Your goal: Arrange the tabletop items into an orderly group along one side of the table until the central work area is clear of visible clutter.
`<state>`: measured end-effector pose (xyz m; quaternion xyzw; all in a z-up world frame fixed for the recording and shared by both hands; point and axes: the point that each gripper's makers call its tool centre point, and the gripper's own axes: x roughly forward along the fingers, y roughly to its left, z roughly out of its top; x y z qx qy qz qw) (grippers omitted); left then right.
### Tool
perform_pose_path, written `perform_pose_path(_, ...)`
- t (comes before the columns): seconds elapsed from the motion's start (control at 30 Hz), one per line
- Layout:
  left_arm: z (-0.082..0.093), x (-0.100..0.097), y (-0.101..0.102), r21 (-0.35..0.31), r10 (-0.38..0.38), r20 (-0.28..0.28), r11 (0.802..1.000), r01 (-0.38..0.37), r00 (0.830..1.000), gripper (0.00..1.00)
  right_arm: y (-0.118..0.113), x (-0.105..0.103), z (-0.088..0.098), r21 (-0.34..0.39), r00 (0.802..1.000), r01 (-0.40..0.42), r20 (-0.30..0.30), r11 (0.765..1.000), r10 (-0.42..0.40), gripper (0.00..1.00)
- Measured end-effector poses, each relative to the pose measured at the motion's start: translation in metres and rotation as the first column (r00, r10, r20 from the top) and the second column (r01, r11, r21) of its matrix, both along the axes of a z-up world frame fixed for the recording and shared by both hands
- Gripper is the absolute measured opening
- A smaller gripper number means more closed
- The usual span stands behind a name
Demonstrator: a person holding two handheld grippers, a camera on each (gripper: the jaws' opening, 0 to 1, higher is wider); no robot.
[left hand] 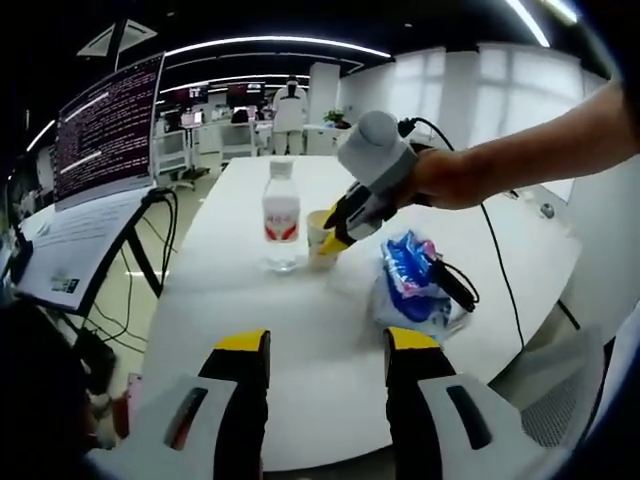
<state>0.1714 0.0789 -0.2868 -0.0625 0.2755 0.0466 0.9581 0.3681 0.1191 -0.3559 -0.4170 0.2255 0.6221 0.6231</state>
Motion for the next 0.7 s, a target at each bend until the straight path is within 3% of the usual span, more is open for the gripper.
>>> perform_pose_path(0.23,0.003,0.003,-0.004,0.005,-0.016,0.007,1.000,0.015,1.000,0.45,-0.007,-0.002,0.014,0.027,1.000,-0.013,0.021,1.000,0.013,0.29)
perform_pose_path(0.5,0.005,0.006,-0.009,0.012,-0.035,0.010,0.999,0.035,0.999,0.45,-0.027,0.000,0.042,0.077,0.999,-0.003,0.051,0.997,-0.001,0.30)
perform_pose_path(0.7,0.006,0.008,-0.012,0.006,-0.042,0.013,0.999,0.042,0.999,0.44,-0.042,0.008,0.042,0.099,0.998,0.046,0.034,0.994,-0.049,0.32)
